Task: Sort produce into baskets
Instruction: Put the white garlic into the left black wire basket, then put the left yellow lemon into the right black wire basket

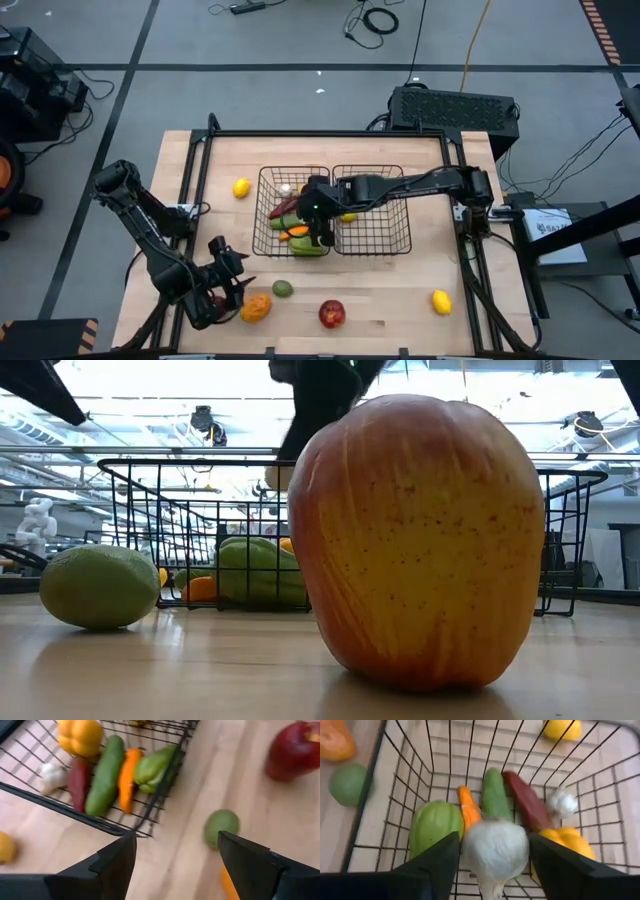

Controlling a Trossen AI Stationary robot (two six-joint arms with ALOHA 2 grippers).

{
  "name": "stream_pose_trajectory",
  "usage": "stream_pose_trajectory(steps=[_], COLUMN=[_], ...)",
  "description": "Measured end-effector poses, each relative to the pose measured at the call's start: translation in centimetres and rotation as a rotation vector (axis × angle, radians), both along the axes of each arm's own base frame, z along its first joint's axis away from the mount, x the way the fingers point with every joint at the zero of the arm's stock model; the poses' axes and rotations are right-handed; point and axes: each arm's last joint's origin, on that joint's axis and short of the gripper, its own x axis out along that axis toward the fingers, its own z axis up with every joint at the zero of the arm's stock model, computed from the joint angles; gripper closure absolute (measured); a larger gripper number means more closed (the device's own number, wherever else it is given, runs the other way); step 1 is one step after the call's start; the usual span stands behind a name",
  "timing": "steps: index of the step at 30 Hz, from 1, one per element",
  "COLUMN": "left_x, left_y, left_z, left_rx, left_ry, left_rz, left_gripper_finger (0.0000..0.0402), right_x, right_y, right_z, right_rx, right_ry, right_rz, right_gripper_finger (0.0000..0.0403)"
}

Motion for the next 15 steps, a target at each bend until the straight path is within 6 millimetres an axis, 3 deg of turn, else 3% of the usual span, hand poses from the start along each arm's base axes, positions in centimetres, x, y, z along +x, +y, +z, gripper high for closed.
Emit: stream_pose_trajectory(steps=[3, 8, 15], left_x=[0.2, 0.9, 2.3], left_y=[0.6, 1.8, 4.3], left_z=[0.0, 0.1, 2.7], left_rx=[0.037, 0.092, 0.177], left_ry=[0.002, -0.009, 0.041], left_rz=[0.022, 0.082, 0.188], left_gripper_finger=[0.0117, 0.0117, 0.0117], right_x=[-0.1, -0.3, -3.3], right_y=[0.0, 0.1, 1.5], right_z=[-0.7, -0.2, 5.3], right_rx=[-0.001, 0.0, -0.004], right_ry=[0.014, -0.002, -0.11], right_rz=[-0.004, -0.006, 0.04], right_gripper_finger=[0.0138, 0.0078, 0.0056])
